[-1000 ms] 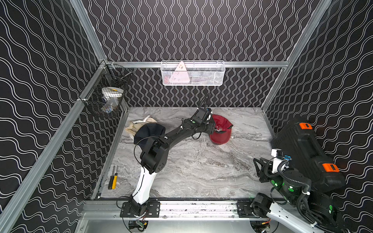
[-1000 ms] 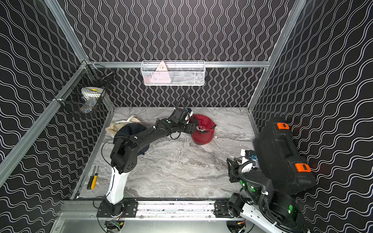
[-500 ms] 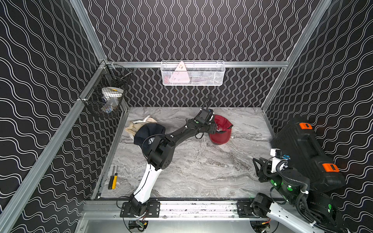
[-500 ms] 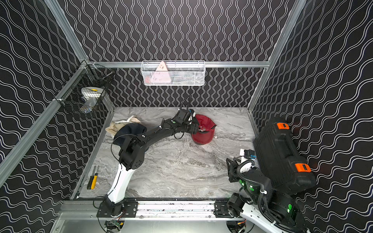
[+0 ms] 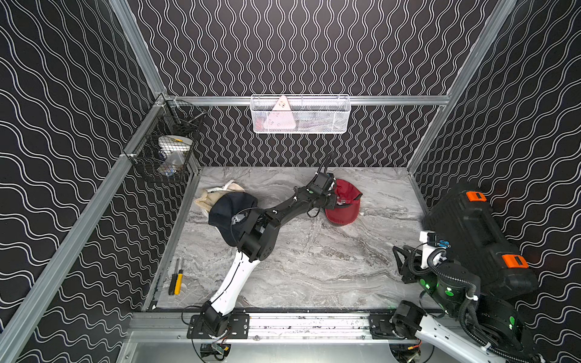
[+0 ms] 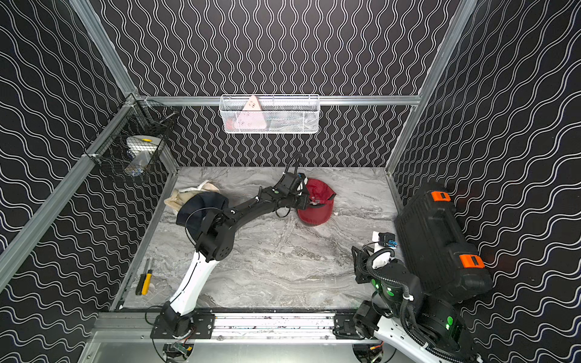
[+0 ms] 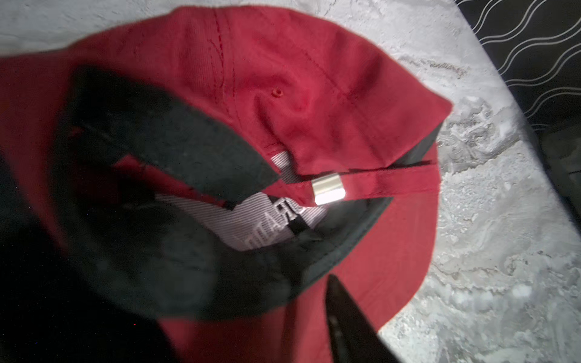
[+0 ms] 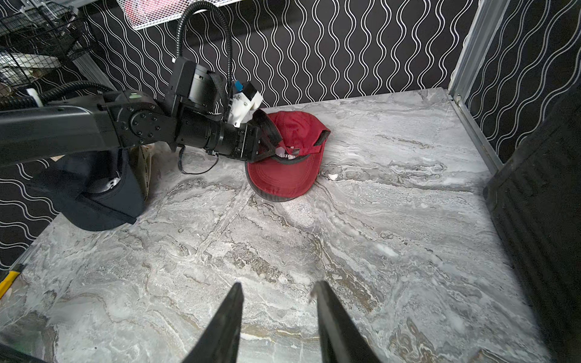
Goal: Open the adjustable buckle of the baseball cap
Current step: Pick up the baseball cap.
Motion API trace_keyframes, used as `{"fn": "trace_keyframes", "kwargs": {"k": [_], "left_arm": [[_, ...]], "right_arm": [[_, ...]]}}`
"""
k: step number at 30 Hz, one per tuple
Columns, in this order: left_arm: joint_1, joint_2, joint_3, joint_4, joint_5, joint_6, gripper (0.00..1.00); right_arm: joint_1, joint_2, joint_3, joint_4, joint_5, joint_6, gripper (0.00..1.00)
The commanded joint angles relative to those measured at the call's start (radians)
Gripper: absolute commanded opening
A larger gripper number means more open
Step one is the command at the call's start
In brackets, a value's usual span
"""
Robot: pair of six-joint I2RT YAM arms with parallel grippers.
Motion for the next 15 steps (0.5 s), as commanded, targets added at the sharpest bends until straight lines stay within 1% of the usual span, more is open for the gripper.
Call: {"fn": "trace_keyframes", "kwargs": {"k": [1,2,5,15], "left_arm": [[-0.002,0.012,0.011,0.003,0.017,-0.022,0.2],[-0.001,0.011,0.011,0.003,0.016,-0.023,0.14],[-0.001,-0.001,-0.001,0.01,0.015,-0.022,0.0],[-0.005,-0.146,-0.091,0.046,0.03,-0.018,0.0]], "right_arm": [[0.0,0.007,0.004,0.01,0.015,0.007,0.4],[-0.001,0.009,0.006,0.01,0.015,0.007,0.4],[-0.001,0.013,0.004,0.01,0.013,0.005,0.4],[-0.001,0.015,0.006,0.008,0.021,0.011,0.4]]}}
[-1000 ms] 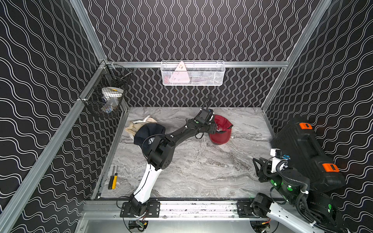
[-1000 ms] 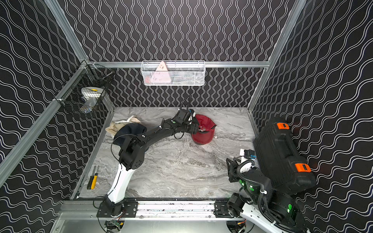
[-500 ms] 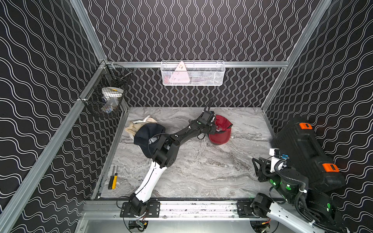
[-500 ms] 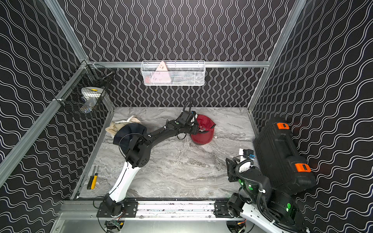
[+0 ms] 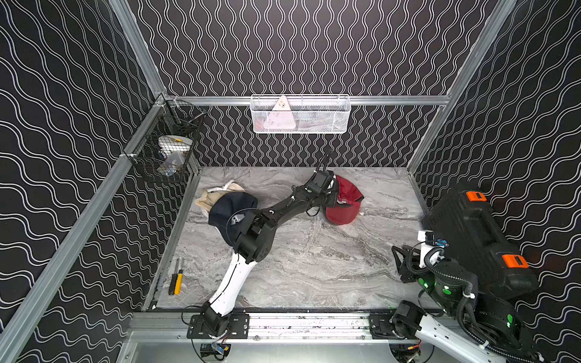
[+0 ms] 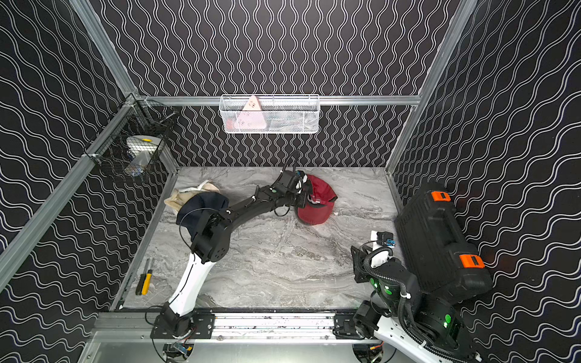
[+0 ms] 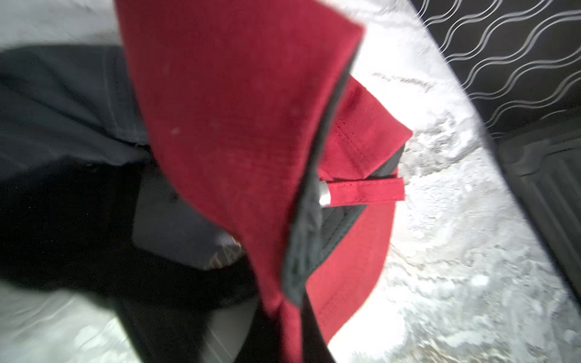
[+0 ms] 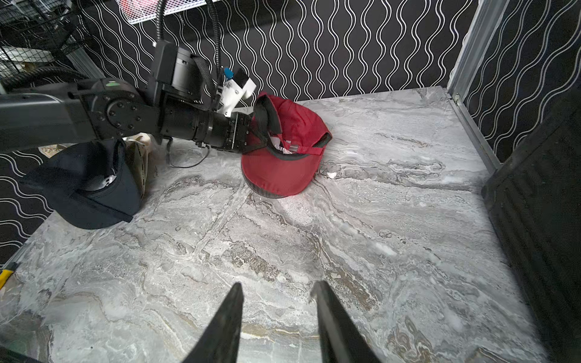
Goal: Open the adjustable buckle of the baseball cap
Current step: Pick up the baseball cap.
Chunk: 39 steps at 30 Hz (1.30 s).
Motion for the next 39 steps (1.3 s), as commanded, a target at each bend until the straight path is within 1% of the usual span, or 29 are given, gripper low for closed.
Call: {"fn": "trace_keyframes", "kwargs": {"k": [1,7,17,23,32,35,39], "left_arm": [[-0.005,-0.057,-0.028,0.024,0.01,0.004,0.0],[-0.022,-0.164,-0.117,0.039,0.009,0.018,0.0],[-0.04,-0.393,-0.335,0.095,-0.01,0.034,0.0],[-0.071,-0.545,-0.481,0.103,-0.05,0.056,0.0],[-0.148,-0.789,-0.695,0.066,-0.133,0.095,0.0],[-0.168,-0.876,-0.773,0.07,-0.147,0.09,0.0],[-0.199,-0.965,-0.83,0.047,-0.169,0.074,0.0]], "right_arm": [[-0.001,0.002,0.005,0.007,0.019,0.011,0.4],[-0.001,0.004,0.006,0.005,0.025,0.014,0.4],[-0.002,0.016,0.008,0.0,0.039,0.023,0.4],[-0.002,0.031,0.012,0.001,0.044,0.027,0.4],[-0.003,0.07,0.015,0.001,0.042,0.027,0.4],[-0.002,0.081,0.017,0.001,0.044,0.029,0.4],[-0.002,0.085,0.019,0.0,0.049,0.031,0.4]]}}
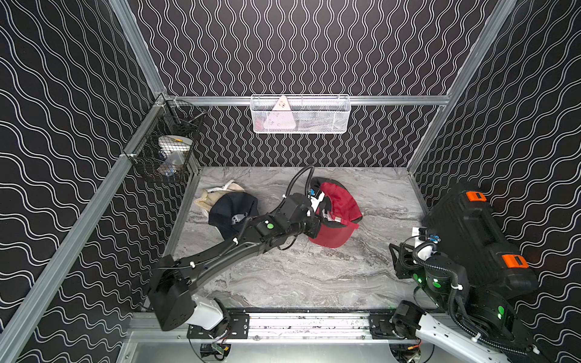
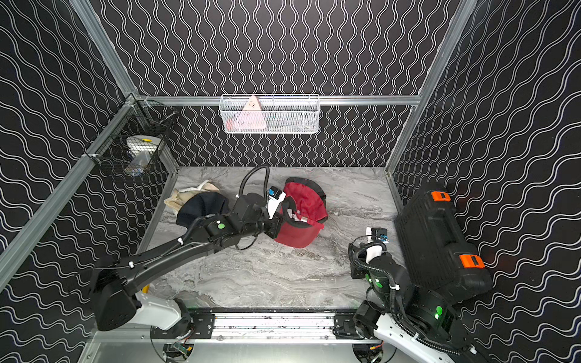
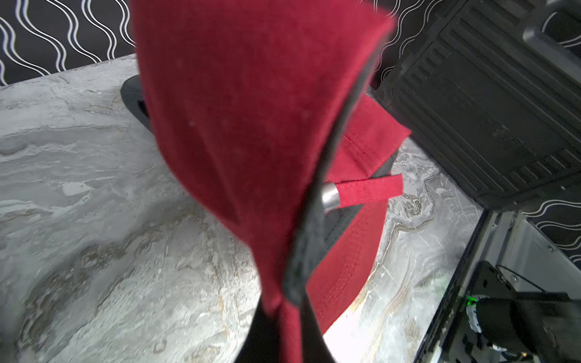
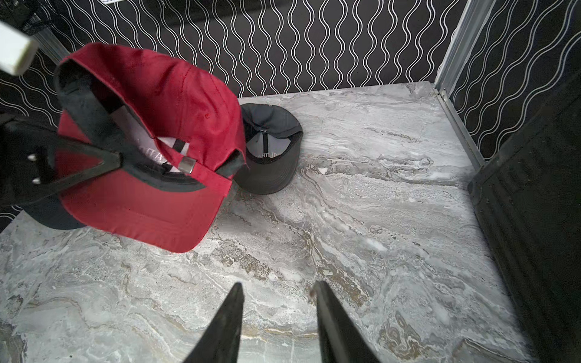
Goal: Open the adjustable buckle of the baseball cap
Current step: Pick up the baseball cap.
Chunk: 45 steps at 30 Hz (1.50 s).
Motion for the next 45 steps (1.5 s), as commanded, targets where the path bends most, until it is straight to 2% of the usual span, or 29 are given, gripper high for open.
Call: {"fn": "trace_keyframes", "kwargs": {"k": [1,8,16,23,29,41,45], "left_arm": [[-0.024,-0.064,-0.038,0.005,-0.038,-0.009,0.0],[-0.088,-0.201,-0.105,-0.052,-0.096,-0.02,0.0],[-0.124,-0.335,-0.152,-0.148,-0.153,-0.022,0.0],[-0.129,-0.43,-0.167,-0.229,-0.185,-0.02,0.0],[-0.129,-0.482,-0.179,-0.281,-0.199,-0.017,0.0],[-0.129,-0.564,-0.187,-0.364,-0.195,-0.039,0.0],[-0.129,-0.577,-0.194,-0.382,-0.197,-0.038,0.0]], "right_arm": [[0.001,0.005,0.005,0.0,0.02,0.016,0.4],[0.002,0.058,0.009,0.015,-0.002,-0.002,0.4],[0.001,0.212,0.029,0.04,-0.073,-0.042,0.43],[0.002,0.288,-0.023,0.201,-0.191,-0.042,0.45],[0.001,0.377,-0.012,0.251,-0.253,-0.048,0.47],[0.002,0.38,-0.035,0.372,-0.355,-0.059,0.54],[0.001,0.398,-0.031,0.41,-0.424,-0.069,0.54]]}}
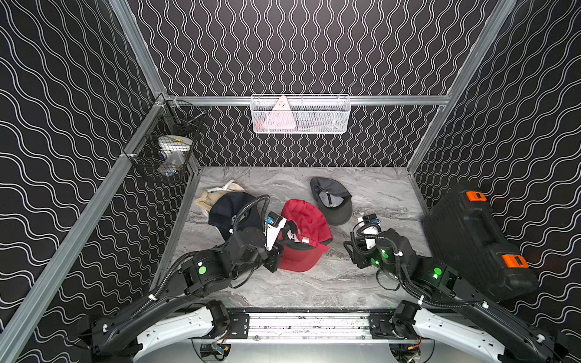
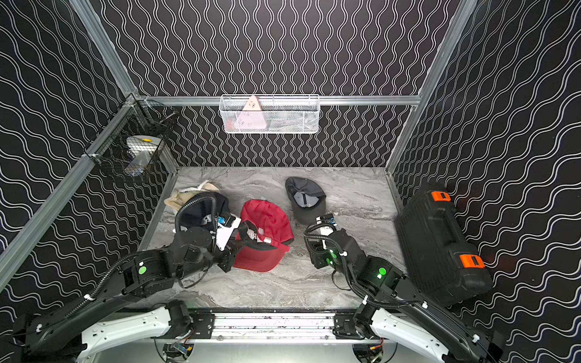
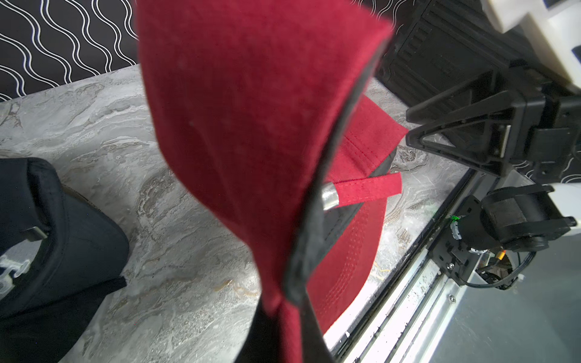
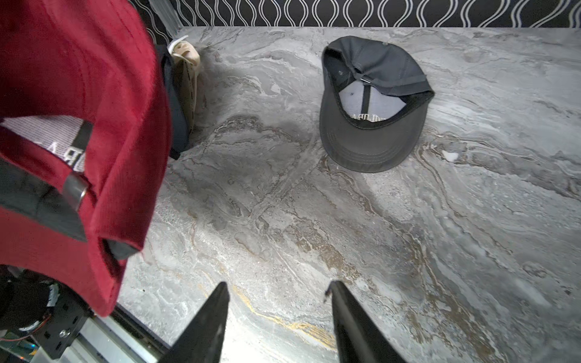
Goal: Open the adjustable buckle of the baseball cap
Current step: Pick up the baseball cap.
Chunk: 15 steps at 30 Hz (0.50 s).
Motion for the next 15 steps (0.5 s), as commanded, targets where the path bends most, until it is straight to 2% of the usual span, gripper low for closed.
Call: {"fn": "trace_keyframes", "kwargs": {"k": [1,4,15], "left_arm": [[-0.001,-0.007,-0.007,-0.013,-0.016,-0.013,0.0],[-0.001,-0.009,-0.018,-0.01,-0.02,-0.015,0.0],[-0.001,-0.014,-0.042,0.02,0.004,-0.029,0.0]], "right_arm": [[0.001,0.006,0.003,0.083,-0.092,-0.01,0.55],[0.001,0.0,-0.006,0.114,-0.149,-0.01,0.55],[0.001,0.022,-0.038,0.233,-0.235,0.051,0.58]]}}
